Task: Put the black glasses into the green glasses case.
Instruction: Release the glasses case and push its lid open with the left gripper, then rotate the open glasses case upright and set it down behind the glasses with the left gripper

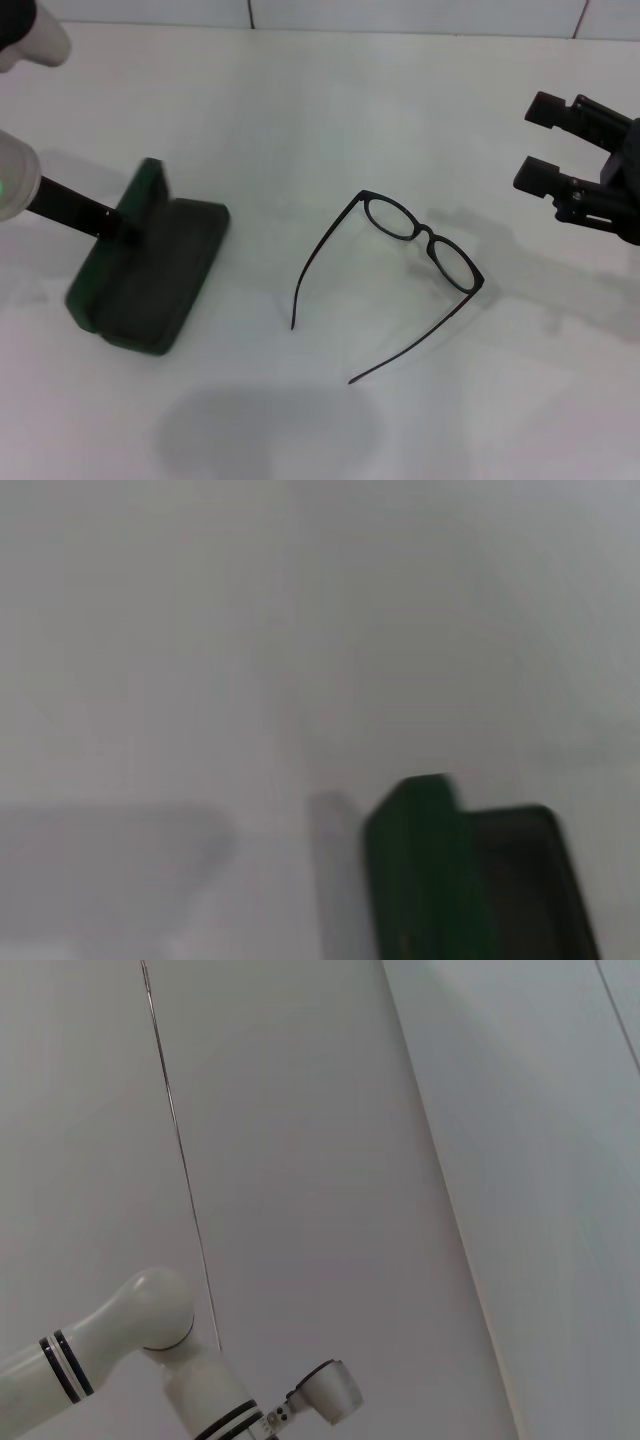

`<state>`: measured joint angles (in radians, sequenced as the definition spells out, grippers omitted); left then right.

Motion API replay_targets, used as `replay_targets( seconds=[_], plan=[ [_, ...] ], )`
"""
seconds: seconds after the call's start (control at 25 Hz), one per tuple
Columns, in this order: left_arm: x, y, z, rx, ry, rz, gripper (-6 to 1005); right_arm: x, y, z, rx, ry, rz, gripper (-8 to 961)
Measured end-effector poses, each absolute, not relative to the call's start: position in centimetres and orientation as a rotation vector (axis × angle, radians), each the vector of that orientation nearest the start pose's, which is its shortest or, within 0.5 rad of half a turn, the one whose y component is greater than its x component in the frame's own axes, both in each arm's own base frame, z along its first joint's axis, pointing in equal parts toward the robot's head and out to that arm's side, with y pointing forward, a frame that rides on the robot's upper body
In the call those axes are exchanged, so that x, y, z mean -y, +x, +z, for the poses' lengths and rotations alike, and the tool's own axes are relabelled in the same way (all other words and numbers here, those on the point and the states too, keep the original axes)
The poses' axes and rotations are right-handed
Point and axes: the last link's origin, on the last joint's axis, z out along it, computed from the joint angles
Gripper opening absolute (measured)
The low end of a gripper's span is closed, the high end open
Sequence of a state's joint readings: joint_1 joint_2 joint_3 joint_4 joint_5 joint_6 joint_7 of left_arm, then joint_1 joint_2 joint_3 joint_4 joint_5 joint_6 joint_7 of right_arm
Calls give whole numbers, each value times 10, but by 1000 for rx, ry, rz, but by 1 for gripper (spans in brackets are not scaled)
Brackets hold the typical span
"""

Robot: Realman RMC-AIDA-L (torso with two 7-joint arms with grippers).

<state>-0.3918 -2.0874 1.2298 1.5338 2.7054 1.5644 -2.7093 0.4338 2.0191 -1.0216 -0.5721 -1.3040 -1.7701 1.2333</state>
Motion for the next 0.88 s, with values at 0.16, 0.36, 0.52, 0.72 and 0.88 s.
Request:
replay_targets(
  seconds=[0.16, 0.36, 0.52, 0.72, 0.88],
  plan=[
    [-332, -237, 55, 1240, -2227, 392, 325, -303, 222, 28, -353, -2572, 1390, 783],
    [-337, -221, 67, 1128, -2228, 374, 245, -299, 221, 31, -331, -2582, 1425, 778],
    [-341, -198, 82, 935, -2252, 347, 197, -289, 214, 38, -238, -2639, 1497, 774],
    [-357, -160, 87, 628, -2324, 313, 196, -265, 212, 53, -58, -2738, 1620, 770],
    [-367, -132, 77, 299, -2419, 305, 196, -254, 213, 53, -21, -2835, 1618, 766]
  ],
)
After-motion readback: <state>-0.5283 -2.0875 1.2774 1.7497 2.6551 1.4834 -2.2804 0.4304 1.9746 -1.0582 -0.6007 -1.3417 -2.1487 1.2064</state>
